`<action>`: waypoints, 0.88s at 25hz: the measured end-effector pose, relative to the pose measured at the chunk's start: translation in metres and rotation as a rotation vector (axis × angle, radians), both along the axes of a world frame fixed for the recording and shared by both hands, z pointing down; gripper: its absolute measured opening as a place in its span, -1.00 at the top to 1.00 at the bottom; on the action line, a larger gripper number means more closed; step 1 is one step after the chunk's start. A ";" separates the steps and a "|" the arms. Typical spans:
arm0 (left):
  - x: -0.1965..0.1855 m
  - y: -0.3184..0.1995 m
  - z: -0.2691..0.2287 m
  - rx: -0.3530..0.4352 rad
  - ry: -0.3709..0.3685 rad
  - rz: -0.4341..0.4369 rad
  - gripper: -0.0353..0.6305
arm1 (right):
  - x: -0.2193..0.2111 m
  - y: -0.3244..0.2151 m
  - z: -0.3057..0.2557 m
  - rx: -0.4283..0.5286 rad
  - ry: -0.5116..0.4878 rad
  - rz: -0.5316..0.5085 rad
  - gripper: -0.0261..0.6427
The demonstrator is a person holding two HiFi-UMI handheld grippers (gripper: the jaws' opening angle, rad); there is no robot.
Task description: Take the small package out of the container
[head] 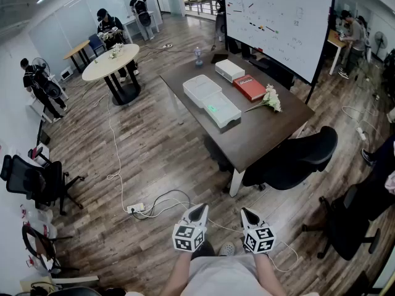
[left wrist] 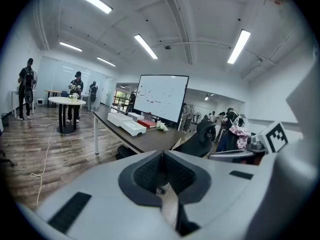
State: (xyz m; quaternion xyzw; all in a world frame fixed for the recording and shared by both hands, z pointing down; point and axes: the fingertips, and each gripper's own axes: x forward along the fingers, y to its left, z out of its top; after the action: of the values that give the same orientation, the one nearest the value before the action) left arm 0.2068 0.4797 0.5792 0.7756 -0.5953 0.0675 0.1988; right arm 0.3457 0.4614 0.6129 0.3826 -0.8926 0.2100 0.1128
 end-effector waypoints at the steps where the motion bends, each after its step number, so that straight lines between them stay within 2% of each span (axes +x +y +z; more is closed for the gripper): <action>1: -0.002 0.002 -0.002 0.003 -0.001 -0.003 0.87 | -0.001 0.001 0.000 -0.002 -0.001 -0.004 0.92; 10: 0.003 0.009 -0.006 0.008 -0.006 -0.018 0.87 | 0.002 0.001 0.002 -0.017 -0.013 -0.013 0.92; 15: -0.004 0.023 0.000 0.003 0.002 -0.042 0.87 | 0.004 -0.003 -0.003 -0.025 -0.105 0.012 0.92; 22: -0.033 0.021 0.009 -0.010 0.012 -0.127 0.86 | -0.005 -0.005 0.008 -0.059 -0.116 -0.026 0.52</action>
State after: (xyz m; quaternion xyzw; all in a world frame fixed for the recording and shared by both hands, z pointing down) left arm 0.1734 0.5011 0.5882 0.7358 -0.6416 0.0531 0.2100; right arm 0.3407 0.4565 0.6208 0.3546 -0.8960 0.2565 0.0750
